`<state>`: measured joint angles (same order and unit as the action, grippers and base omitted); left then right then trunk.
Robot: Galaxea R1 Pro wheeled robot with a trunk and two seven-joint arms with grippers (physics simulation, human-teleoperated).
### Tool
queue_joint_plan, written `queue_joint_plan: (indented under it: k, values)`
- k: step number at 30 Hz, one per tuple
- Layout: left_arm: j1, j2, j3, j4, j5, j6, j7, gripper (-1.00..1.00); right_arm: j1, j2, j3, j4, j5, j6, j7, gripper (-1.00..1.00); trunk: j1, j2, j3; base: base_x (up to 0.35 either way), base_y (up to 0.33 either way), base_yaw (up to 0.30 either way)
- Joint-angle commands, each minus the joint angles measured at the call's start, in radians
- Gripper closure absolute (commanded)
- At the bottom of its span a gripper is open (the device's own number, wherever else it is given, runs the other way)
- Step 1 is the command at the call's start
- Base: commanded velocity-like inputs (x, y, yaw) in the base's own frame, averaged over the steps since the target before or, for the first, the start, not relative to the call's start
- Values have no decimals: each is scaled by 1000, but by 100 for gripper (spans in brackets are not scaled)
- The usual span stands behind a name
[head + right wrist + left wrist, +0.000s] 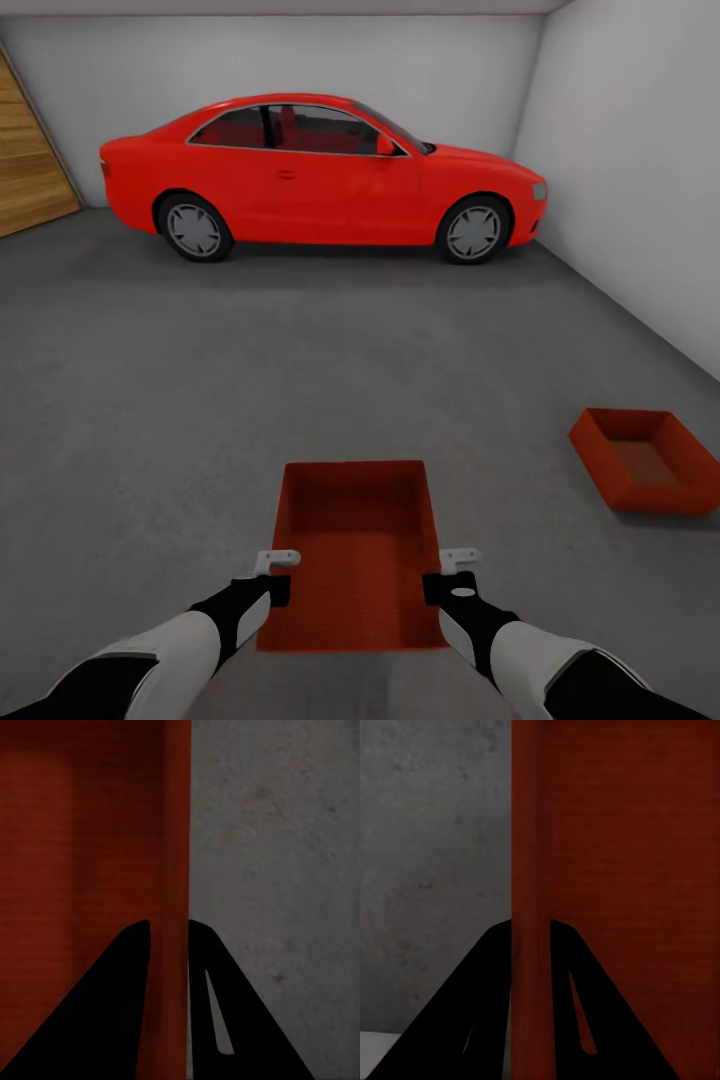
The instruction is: Move the two storage containers from the living room to the garage. In the garage, place one container on the floor and stack the other container on top of it (either order is fine).
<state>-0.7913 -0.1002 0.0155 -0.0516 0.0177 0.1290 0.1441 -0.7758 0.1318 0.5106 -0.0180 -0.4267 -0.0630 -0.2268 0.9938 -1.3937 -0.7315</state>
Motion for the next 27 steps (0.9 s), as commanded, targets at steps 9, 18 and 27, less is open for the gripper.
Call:
queue_joint_plan:
  k: [9, 18, 27]
  values:
    - [0, 19, -28, -5, -13, -26, 9, 100, 0, 0, 3, 9, -24, -6, -3, 100, 1, 0, -1, 322, 0, 0]
    - [0, 18, -28, -5, -13, -26, 9, 100, 0, 0, 3, 9, -24, -6, -3, 100, 1, 0, -1, 322, 0, 0]
    - [0, 18, -28, -5, -13, -26, 9, 100, 0, -1, 3, 9, -24, -6, -3, 100, 1, 0, -1, 322, 0, 0]
